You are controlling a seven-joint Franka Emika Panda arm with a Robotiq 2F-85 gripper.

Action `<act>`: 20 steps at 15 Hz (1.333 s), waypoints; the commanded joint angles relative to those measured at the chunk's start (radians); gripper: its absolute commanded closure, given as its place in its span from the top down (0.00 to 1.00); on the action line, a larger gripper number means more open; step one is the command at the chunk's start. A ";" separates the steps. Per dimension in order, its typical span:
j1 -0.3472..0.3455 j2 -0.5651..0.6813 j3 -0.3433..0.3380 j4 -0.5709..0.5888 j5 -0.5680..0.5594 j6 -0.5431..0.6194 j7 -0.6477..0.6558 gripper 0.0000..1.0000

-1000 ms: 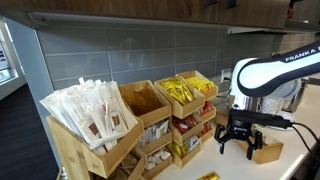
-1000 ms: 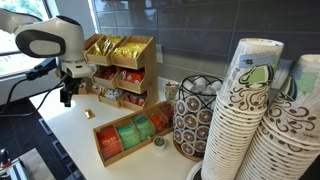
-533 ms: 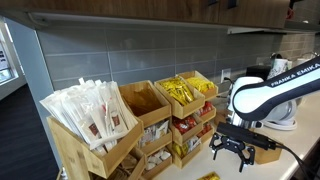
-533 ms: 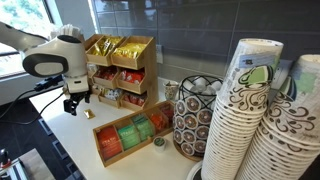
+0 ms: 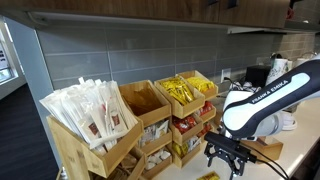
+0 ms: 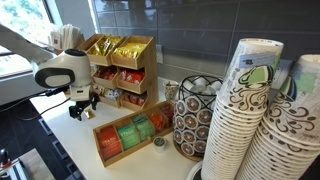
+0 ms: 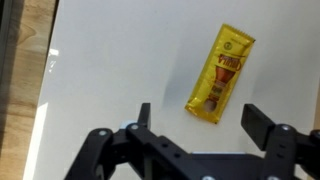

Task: Put the sachet on the shelf

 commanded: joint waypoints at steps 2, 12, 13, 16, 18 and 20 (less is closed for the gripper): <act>0.050 0.065 -0.031 0.001 0.089 0.083 0.001 0.53; 0.078 0.065 -0.047 0.006 0.256 0.130 -0.050 0.00; 0.078 0.058 -0.046 0.007 0.268 0.134 -0.055 0.00; 0.080 0.008 -0.043 0.000 0.297 0.138 -0.067 0.00; 0.081 -0.018 -0.039 0.003 0.305 0.141 -0.072 0.00; 0.082 -0.052 -0.038 0.002 0.310 0.144 -0.073 0.00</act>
